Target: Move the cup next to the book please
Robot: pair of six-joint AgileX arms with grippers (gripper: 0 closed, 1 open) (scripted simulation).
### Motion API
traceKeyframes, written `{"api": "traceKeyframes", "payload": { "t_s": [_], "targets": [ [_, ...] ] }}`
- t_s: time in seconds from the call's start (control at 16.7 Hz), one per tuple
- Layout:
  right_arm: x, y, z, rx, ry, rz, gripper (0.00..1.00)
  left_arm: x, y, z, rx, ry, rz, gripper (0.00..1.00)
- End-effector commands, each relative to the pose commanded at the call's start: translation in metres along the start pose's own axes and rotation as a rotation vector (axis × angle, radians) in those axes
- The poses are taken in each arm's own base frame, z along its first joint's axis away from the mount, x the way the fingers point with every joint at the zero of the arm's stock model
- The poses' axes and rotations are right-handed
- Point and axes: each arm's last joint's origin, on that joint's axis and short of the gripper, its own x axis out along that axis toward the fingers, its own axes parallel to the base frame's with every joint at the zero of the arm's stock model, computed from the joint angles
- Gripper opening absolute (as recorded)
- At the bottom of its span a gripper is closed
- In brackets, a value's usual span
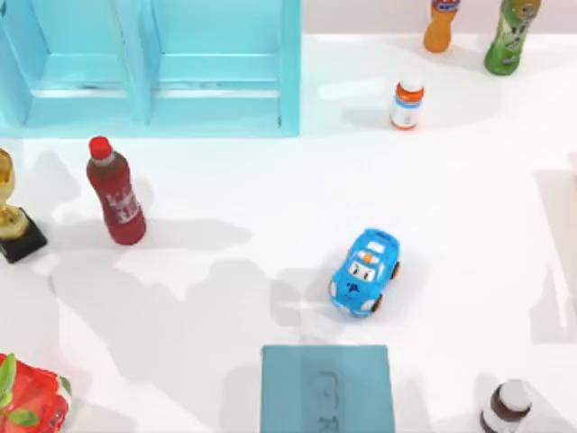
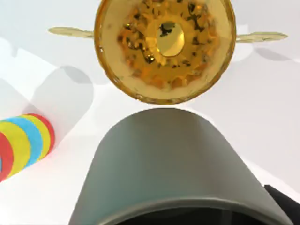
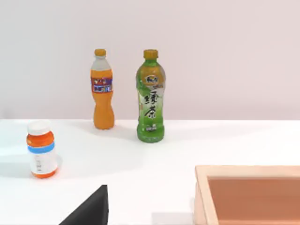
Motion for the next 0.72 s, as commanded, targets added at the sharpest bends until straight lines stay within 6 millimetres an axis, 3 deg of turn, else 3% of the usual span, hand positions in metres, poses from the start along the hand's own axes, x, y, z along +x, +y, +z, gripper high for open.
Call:
{"api": "traceKeyframes", "payload": {
  "t_s": [0.36,0.54,0.72],
  "targets": [
    [0.0,0.0,0.0,0.0,0.0,0.0,1.0,0.006,-0.089,0.088,-0.429,0.012,-0.157,0.0],
    [0.0,0.0,0.0,0.0,0.0,0.0,1.0,0.012,-0.142,0.116,-0.605,0.093,-0.197,0.0],
    [0.0,0.0,0.0,0.0,0.0,0.0,1.0,0.018,-0.195,0.132,-0.735,0.178,-0.18,0.0]
  ]
}}
